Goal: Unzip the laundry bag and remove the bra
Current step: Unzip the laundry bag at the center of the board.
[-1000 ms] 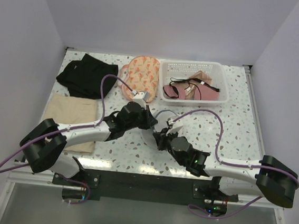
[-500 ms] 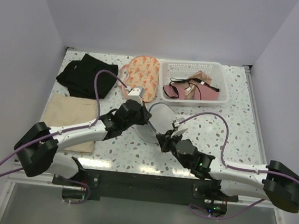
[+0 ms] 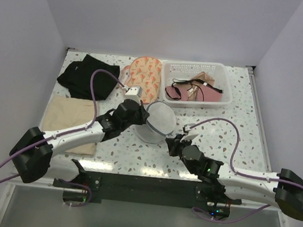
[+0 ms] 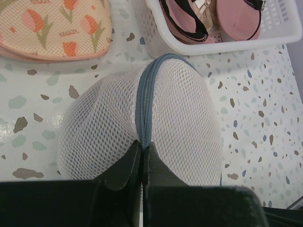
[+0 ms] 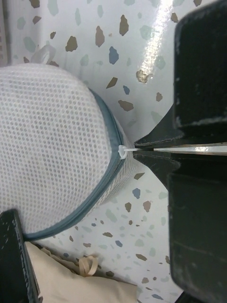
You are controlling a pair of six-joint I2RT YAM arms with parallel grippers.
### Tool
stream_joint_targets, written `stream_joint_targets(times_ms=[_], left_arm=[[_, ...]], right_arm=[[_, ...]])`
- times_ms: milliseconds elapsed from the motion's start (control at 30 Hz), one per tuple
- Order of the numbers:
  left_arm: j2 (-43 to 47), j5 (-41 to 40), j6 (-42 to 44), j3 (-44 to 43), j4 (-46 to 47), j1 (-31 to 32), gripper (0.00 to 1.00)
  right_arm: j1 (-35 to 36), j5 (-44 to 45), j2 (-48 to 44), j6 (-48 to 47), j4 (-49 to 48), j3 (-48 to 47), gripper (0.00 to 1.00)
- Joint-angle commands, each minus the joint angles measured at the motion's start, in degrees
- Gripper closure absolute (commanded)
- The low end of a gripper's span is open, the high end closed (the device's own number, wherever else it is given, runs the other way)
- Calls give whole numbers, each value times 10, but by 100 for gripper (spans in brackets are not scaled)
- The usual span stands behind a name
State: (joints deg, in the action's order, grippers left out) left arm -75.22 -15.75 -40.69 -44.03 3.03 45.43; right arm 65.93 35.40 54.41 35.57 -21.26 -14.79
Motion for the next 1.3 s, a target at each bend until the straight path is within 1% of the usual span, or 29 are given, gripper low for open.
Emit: stream_joint_targets(times_ms=[0, 333, 433, 500, 633, 767, 867, 967, 1000, 1067, 1100, 1133, 1200, 1267], left_arm=[[24, 6, 35, -5, 22, -27, 100], [-5, 47, 68, -25, 39, -49, 100], [-13, 55, 76, -33, 46, -56, 100], [-27, 77, 83, -38, 58, -62, 100], [-75, 111, 102, -76, 79, -65, 100], [-147, 139, 114, -126, 95, -65, 100], [-184, 152, 116, -158, 100, -65, 97], [-203, 155, 116, -179, 96, -65, 90], [-206, 155, 115, -182, 97, -65, 83], [-208, 154, 116, -184, 95, -65, 78], [-208, 155, 117, -184, 94, -65, 69], [-208, 155, 117, -183, 88, -65, 63], [-202, 150, 119, -185, 83, -65, 52], [-196, 141, 120, -185, 77, -65, 44]], right_arm=[[0, 71, -13, 30, 37, 7, 100], [1, 107, -36, 51, 79, 5, 100], [1, 115, -63, 56, 104, 4, 100], [1, 114, -86, 55, 115, 3, 100], [1, 92, -109, 30, 124, -4, 100], [1, 32, -108, 12, 133, -23, 100], [1, 0, -99, -4, 152, -58, 100], [1, -7, -79, -5, 176, -100, 100], [1, -7, -74, -2, 178, -115, 100], [1, -4, -56, -1, 183, -131, 100], [1, -2, -46, -3, 184, -148, 100], [1, -1, -38, -4, 191, -160, 100], [1, 5, -10, -7, 207, -191, 100], [1, 10, 8, -8, 211, -209, 100]])
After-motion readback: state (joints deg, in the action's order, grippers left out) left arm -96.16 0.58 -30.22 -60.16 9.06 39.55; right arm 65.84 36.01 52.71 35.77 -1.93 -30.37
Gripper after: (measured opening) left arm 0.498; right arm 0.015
